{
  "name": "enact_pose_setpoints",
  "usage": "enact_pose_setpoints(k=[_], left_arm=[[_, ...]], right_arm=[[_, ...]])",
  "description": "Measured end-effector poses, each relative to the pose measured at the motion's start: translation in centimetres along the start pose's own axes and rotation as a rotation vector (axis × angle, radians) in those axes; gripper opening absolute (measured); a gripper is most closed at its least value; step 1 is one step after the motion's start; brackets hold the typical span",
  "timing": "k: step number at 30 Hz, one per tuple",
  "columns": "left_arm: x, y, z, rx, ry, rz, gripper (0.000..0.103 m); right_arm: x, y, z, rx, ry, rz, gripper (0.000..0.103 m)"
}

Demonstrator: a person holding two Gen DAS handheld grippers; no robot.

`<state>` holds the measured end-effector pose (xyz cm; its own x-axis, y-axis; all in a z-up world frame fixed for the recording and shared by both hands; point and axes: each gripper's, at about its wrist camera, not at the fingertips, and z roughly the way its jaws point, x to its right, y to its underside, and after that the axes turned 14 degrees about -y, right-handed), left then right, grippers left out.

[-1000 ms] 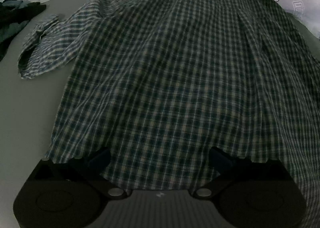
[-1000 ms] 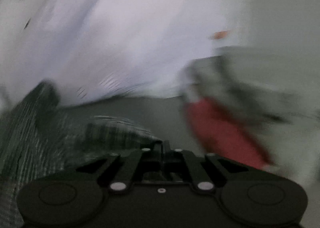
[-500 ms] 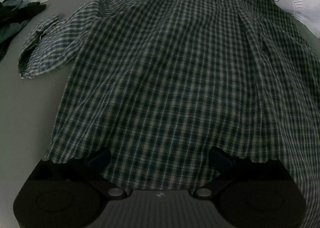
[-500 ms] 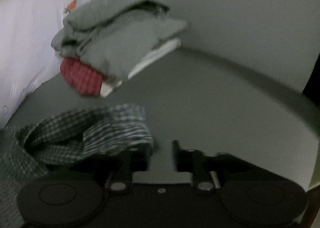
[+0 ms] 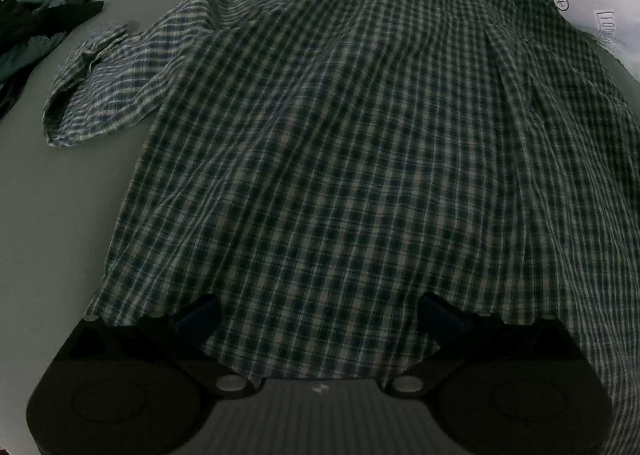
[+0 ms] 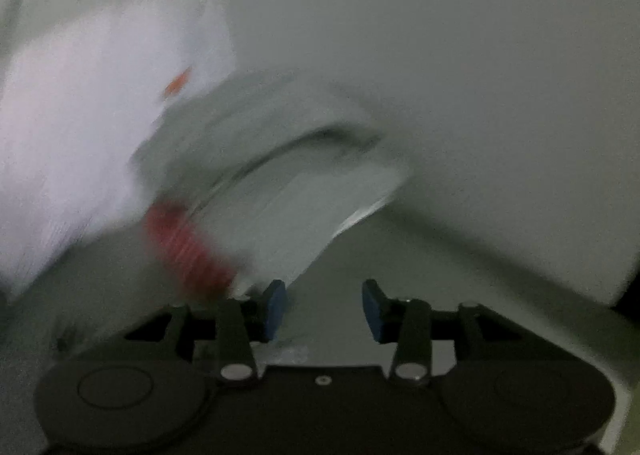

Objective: Fold clothes

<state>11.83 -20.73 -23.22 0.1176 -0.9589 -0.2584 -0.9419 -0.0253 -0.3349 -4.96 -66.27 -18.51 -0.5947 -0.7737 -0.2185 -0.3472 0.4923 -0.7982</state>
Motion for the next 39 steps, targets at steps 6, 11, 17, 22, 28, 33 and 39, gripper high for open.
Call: enact_pose_setpoints(k=[6, 11, 17, 22, 28, 33, 39], left_arm=[[0.1, 0.3, -0.4, 0.011, 0.006, 0.000, 0.103], [0.1, 0.0, -0.3, -0.006, 0.009, 0.004, 0.103], [-0.1, 0.0, -0.2, -0.001, 0.011, 0.005, 0.103], [-0.1, 0.1, -0.1, 0.000, 0.013, 0.009, 0.103], [-0.2, 0.0, 0.0, 0.003, 0.012, 0.006, 0.103], [-0.3, 0.1, 0.0, 0.009, 0.014, 0.007, 0.103], [-0.5, 0.3, 0.0, 0.021, 0.017, 0.007, 0.103]], right_arm=[[-3.8, 3.6, 5.0, -0.227, -0.099, -0.113, 0.061], [-2.3, 4.1, 5.3, -0.222, 0.057, -0.134, 0.031], [5.6, 1.6, 1.5, -0.112, 0.335, 0.110, 0.029], [7.4, 1.1, 0.1, -0.093, 0.394, 0.056, 0.043], [2.0, 0.5, 2.8, -0.176, -0.037, -0.193, 0.065], [-3.7, 2.2, 5.7, -0.309, -0.231, -0.578, 0.077], [-5.9, 2.5, 8.2, -0.384, -0.310, -0.786, 0.034]])
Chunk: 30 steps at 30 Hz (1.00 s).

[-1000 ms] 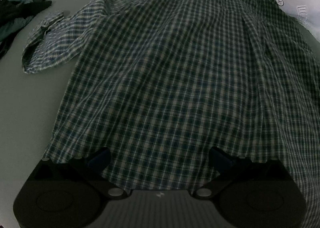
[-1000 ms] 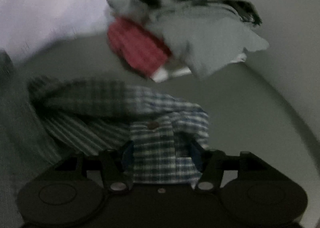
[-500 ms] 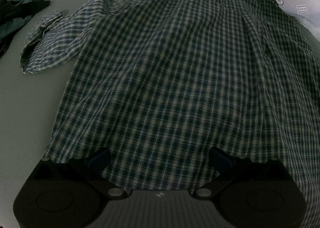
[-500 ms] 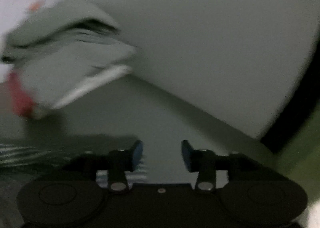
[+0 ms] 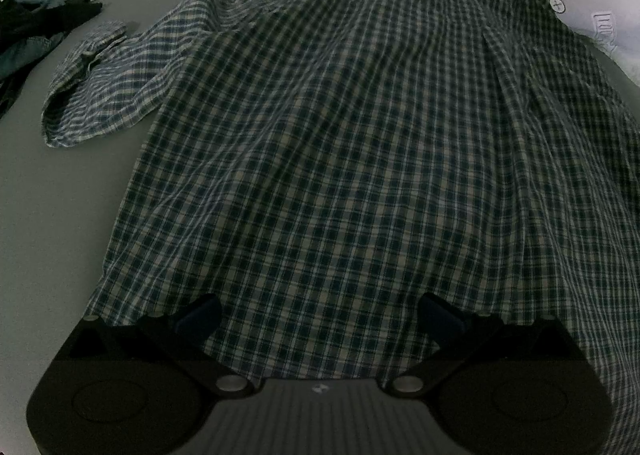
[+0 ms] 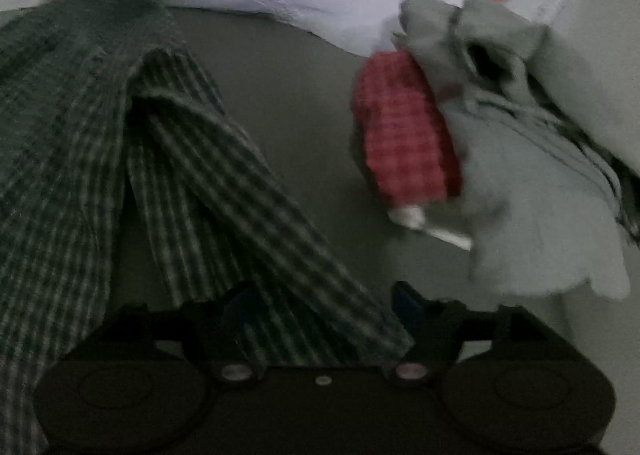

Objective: Fold clothes

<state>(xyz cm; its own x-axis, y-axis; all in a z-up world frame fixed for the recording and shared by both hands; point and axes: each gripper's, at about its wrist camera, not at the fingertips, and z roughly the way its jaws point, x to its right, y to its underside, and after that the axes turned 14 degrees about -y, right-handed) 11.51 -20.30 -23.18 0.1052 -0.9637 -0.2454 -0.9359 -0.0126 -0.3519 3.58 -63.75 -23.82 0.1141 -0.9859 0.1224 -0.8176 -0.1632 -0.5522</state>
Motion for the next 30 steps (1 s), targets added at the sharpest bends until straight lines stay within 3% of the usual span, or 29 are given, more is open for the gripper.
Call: enact_pose_setpoints(k=[1, 2, 7, 10, 13, 16, 18, 20, 26, 28, 30], left_arm=[[0.0, 0.0, 0.0, 0.002, 0.000, -0.001, 0.103], [0.0, 0.0, 0.0, 0.004, 0.000, -0.001, 0.103], [0.4, 0.1, 0.1, 0.006, -0.002, -0.007, 0.103], [0.4, 0.1, 0.0, 0.009, -0.002, -0.007, 0.103], [0.4, 0.1, 0.0, 0.011, -0.001, -0.006, 0.103], [0.4, 0.1, 0.0, 0.016, 0.001, -0.002, 0.103], [0.3, 0.1, 0.1, 0.017, 0.003, 0.002, 0.103], [0.4, 0.2, 0.1, 0.016, 0.003, 0.002, 0.103], [0.7, 0.2, 0.0, 0.014, 0.001, -0.001, 0.103], [0.7, 0.2, 0.0, 0.014, 0.000, -0.002, 0.103], [0.8, 0.1, -0.1, 0.013, 0.000, -0.003, 0.103]], right_arm=[[0.1, -0.3, -0.2, 0.010, 0.011, -0.014, 0.006], [0.1, -0.6, -0.6, 0.031, 0.030, -0.029, 0.002], [-1.8, -2.8, -6.2, 0.321, 0.301, -0.087, 0.002], [-5.4, -2.7, -8.5, 0.431, 0.349, -0.093, 0.002], [-8.7, -0.8, -6.5, 0.287, 0.226, -0.111, 0.004], [-10.9, 1.6, -3.6, 0.090, 0.039, 0.010, 0.005], [-10.9, 2.5, -3.7, 0.073, -0.032, 0.105, 0.014], [-10.0, 3.2, -5.3, 0.135, -0.018, 0.177, 0.045], [-6.0, 4.1, -9.8, 0.343, 0.126, 0.431, 0.046], [-3.5, 4.5, -10.4, 0.393, 0.182, 0.594, 0.053], [-0.8, 6.0, -10.5, 0.402, 0.194, 0.841, 0.059]])
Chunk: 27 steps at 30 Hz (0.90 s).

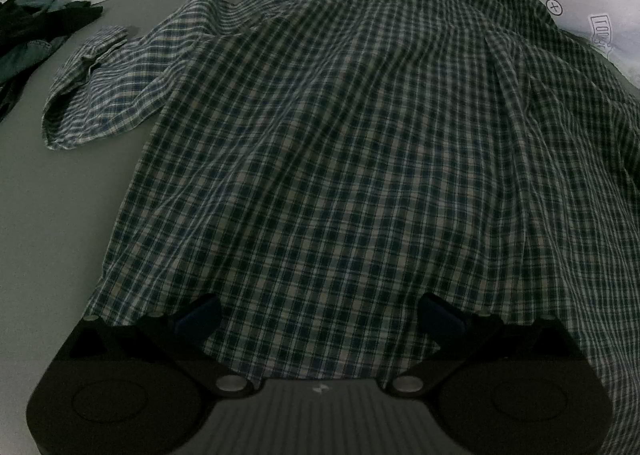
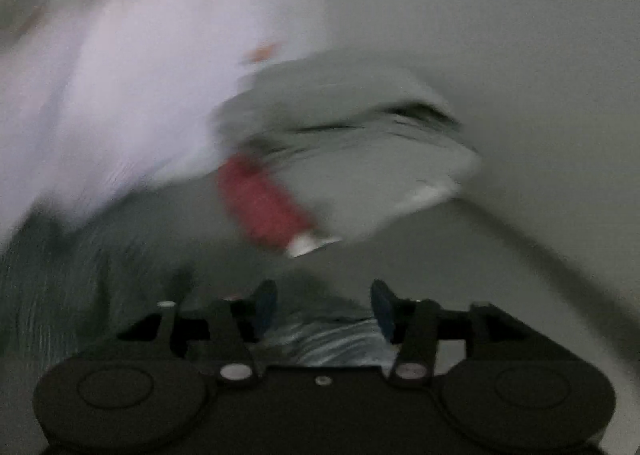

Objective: Fold clothes

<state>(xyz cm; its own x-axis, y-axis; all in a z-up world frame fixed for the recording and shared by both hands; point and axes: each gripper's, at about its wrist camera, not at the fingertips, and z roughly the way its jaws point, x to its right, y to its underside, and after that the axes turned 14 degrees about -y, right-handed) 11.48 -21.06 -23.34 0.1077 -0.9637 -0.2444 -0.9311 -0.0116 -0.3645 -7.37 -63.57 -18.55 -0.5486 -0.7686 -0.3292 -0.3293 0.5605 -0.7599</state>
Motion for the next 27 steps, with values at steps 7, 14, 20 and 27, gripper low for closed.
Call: enact_pose_setpoints(k=[7, 14, 20, 27], left_arm=[[-0.2, -0.3, 0.2, -0.004, 0.000, 0.002, 0.103], [-0.1, -0.1, 0.1, -0.003, 0.002, 0.006, 0.103], [0.0, -0.1, 0.0, -0.001, 0.002, 0.006, 0.103], [0.1, -0.1, 0.2, -0.001, 0.001, 0.005, 0.103]], right_arm=[[8.6, 1.5, 1.8, -0.074, -0.024, 0.744, 0.060], [11.2, 3.4, 3.4, 0.059, -0.106, 1.074, 0.058], [10.5, -0.6, 1.7, 0.248, -0.263, 0.818, 0.008], [10.7, -1.7, -2.8, 0.363, -0.086, 0.312, 0.010]])
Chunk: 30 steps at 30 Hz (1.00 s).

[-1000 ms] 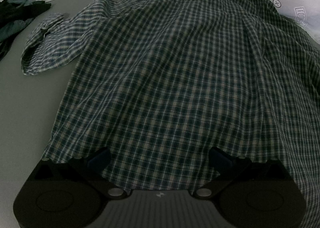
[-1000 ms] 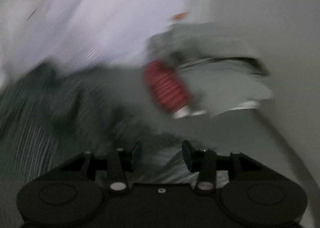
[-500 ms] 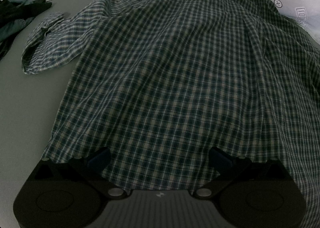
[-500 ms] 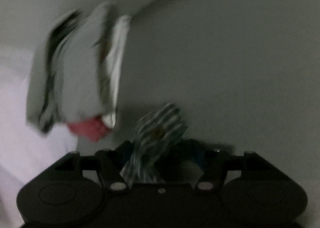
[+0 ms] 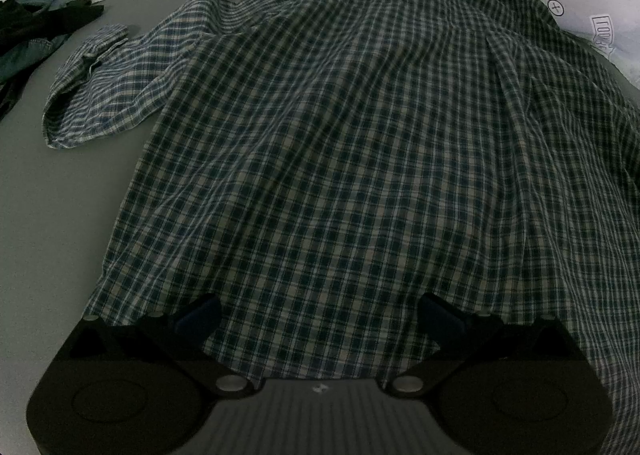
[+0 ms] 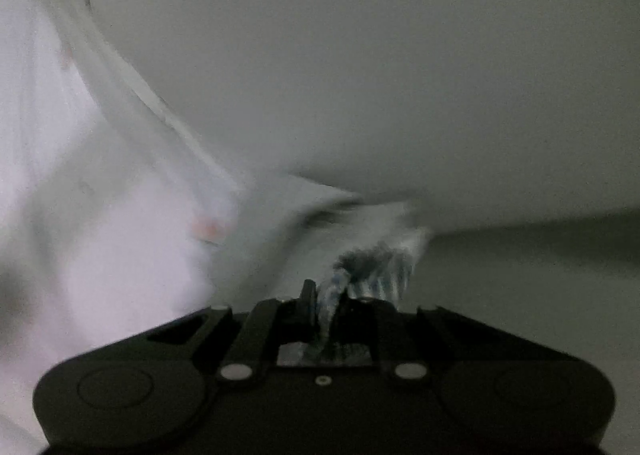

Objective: Fold clothes

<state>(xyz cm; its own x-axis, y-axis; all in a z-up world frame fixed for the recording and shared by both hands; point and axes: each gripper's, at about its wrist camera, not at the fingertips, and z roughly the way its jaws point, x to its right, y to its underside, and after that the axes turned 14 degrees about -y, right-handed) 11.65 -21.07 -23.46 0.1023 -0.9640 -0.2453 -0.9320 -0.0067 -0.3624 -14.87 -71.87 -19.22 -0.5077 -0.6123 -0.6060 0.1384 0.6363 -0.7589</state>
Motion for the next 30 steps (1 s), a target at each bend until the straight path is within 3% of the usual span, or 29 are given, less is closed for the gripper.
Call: enact_pose_setpoints(k=[3, 5, 7, 11, 15, 20, 24, 30], left_arm=[[0.0, 0.0, 0.0, 0.001, 0.001, 0.002, 0.103], [-0.1, 0.0, 0.0, -0.002, 0.001, 0.004, 0.103], [-0.1, -0.2, 0.0, -0.006, 0.002, 0.006, 0.103], [-0.2, -0.4, 0.1, -0.016, 0.004, 0.009, 0.103], [-0.2, -0.6, 0.1, -0.024, 0.008, 0.013, 0.103], [-0.7, -1.2, 0.2, -0.028, 0.011, 0.032, 0.103], [-2.1, -1.9, 0.7, -0.013, -0.035, -0.020, 0.103], [-3.9, -3.4, 2.1, -0.009, -0.023, -0.086, 0.103]], right_arm=[[0.6, 2.3, 1.7, -0.188, 0.243, -0.188, 0.017], [0.6, 3.8, 2.6, -0.299, 0.377, -0.297, 0.038], [-0.8, 4.5, 2.4, -0.288, 0.428, -0.409, 0.057], [-4.6, 5.4, 3.3, -0.272, 0.395, -0.621, 0.064], [-9.5, 6.8, 5.7, -0.316, 0.160, -0.692, 0.068], [-15.8, 10.9, 11.5, -0.494, -0.163, -0.698, 0.069], [-21.8, 14.3, 18.8, -0.615, -0.385, -0.740, 0.071], [-31.0, 19.9, 27.9, -0.722, -0.661, -0.823, 0.072]])
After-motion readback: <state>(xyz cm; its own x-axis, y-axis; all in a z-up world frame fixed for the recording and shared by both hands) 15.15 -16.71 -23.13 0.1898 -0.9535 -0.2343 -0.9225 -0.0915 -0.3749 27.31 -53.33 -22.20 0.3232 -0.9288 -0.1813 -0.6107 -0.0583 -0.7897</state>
